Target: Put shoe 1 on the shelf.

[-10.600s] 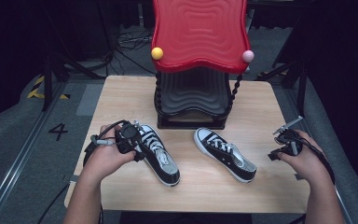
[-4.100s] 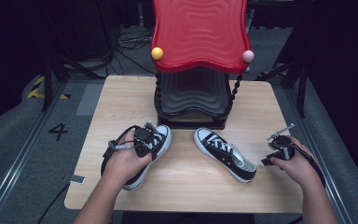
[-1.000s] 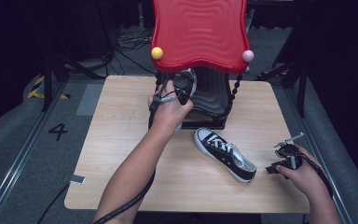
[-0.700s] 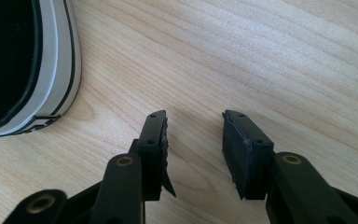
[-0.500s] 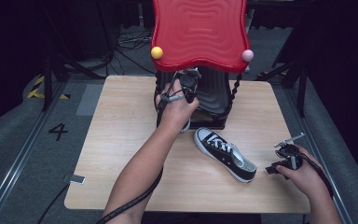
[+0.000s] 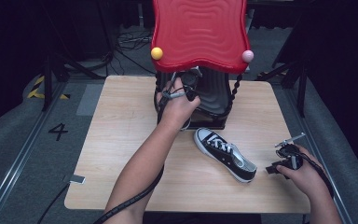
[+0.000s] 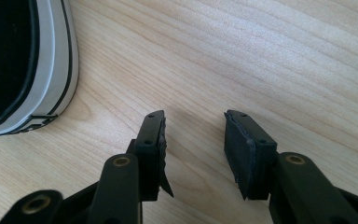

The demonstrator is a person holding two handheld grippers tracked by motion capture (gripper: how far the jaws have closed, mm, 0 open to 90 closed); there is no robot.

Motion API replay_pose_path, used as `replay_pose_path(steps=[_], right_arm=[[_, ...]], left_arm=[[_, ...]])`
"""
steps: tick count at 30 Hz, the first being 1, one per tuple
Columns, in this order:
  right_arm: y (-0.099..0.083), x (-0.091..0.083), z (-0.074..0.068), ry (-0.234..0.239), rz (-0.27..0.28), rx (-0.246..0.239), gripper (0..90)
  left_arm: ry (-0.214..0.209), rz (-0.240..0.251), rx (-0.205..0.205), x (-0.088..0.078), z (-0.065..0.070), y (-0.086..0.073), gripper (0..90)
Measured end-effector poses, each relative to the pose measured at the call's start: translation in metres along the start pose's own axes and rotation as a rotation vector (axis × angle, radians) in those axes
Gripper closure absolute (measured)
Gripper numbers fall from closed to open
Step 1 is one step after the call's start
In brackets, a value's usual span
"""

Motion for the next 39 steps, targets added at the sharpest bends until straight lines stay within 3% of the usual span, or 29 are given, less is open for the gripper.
replay_pose_path(steps=[1,4,5,10,12,21,22,26,30,31,34,36,39], right_arm=[[0.0,0.0,0.0,0.002,0.001,0.002,59.3],[-0.001,0.0,0.002,0.003,0.002,0.002,59.1],[0.0,0.0,0.002,0.0,0.001,0.003,59.1],[0.002,0.0,0.001,0.001,-0.001,-0.002,58.7],[0.003,0.001,0.001,0.002,0.001,-0.009,58.6],[0.008,0.003,0.0,0.006,0.001,-0.018,58.3],[0.008,0.003,-0.001,0.003,0.001,-0.017,58.3],[0.009,0.003,-0.001,0.002,-0.001,-0.016,58.4],[0.009,0.003,-0.001,0.003,-0.004,-0.011,59.7],[0.009,0.003,-0.001,0.003,-0.004,-0.01,60.0],[0.009,0.003,-0.001,0.002,-0.005,-0.01,60.2],[0.009,0.003,-0.001,0.003,-0.004,-0.01,59.9],[0.009,0.003,-0.001,0.002,-0.003,-0.015,59.6]], left_arm=[[-0.01,-0.004,-0.018,-0.002,0.002,-0.001,60.4],[-0.051,-0.028,0.014,-0.007,0.003,-0.003,54.3],[-0.041,-0.035,-0.025,-0.009,0.006,-0.006,53.7],[-0.07,-0.047,0.027,-0.02,0.004,-0.012,52.0],[-0.084,-0.046,0.019,-0.026,0.005,-0.015,51.7],[-0.129,-0.05,0.063,-0.065,0.009,-0.032,53.8],[-0.13,-0.054,0.074,-0.076,0.009,-0.038,56.7],[-0.14,-0.074,0.076,-0.092,0.01,-0.053,62.2],[-0.163,-0.121,0.122,-0.103,0.009,-0.072,71.6],[-0.163,-0.121,0.122,-0.103,0.009,-0.072,73.0],[-0.164,-0.162,0.178,-0.1,0.009,-0.089,73.1],[-0.16,-0.214,0.209,-0.094,0.007,-0.102,79.9],[-0.164,-0.242,0.254,-0.084,0.006,-0.114,84.6]])
Point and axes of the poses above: each handheld gripper's, and its own axes: x roughly forward along the jaws, y roughly out of its top, z roughly to its right, the point moved 1 cm from there along x, roughly forward along the jaws, and after that the axes turned 1 degree about -z, right-handed, at the moved point
